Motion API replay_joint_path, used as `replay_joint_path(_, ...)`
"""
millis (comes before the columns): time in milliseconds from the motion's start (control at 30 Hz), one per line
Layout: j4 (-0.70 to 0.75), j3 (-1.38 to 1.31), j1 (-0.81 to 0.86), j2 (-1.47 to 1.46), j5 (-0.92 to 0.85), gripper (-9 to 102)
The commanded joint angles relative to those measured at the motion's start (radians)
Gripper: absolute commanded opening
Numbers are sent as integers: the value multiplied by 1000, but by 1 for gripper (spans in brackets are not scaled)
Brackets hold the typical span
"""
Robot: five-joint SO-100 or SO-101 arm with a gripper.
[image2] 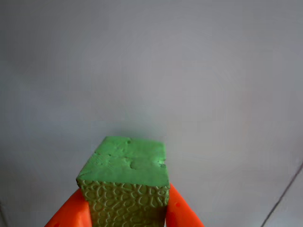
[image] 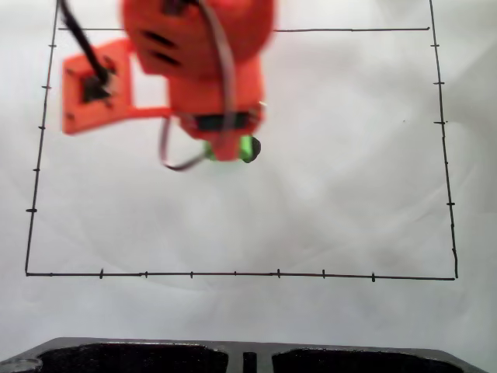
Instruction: Grasp the colored block, Place it on the black dot, and then return the arm to the default position.
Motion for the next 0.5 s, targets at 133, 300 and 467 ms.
replay_joint_path(133, -28, -41, -78, -28, 8, 13)
replay_joint_path(300, -57, -28, -54, -41, -5, 13)
replay_joint_path(467, -66, -20, -26, -60, -14, 13)
